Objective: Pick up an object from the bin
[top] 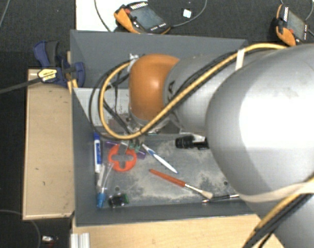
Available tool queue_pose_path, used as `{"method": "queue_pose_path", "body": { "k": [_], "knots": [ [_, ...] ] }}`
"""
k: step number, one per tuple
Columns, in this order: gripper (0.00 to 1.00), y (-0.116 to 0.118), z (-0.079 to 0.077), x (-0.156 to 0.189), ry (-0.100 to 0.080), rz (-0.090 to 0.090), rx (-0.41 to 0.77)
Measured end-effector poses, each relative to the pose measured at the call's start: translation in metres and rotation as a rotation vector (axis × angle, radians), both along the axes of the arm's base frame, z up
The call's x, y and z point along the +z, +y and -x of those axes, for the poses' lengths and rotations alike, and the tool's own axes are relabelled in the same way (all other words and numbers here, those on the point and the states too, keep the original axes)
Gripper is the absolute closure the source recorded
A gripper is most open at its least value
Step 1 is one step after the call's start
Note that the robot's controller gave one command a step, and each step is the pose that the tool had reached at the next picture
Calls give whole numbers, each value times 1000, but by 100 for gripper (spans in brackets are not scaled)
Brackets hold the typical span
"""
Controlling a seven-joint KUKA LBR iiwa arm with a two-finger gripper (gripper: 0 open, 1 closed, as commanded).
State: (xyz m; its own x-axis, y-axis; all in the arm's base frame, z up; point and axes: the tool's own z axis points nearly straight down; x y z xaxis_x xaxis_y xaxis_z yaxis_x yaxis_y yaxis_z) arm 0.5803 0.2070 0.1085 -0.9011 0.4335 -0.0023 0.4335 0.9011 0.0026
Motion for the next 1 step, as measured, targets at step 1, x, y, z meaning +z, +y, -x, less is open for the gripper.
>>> {"method": "queue_pose_path", "body": {
  "k": [1],
  "knots": [
    [100,1,-2,39,-7,-2,1]
  ]
}}
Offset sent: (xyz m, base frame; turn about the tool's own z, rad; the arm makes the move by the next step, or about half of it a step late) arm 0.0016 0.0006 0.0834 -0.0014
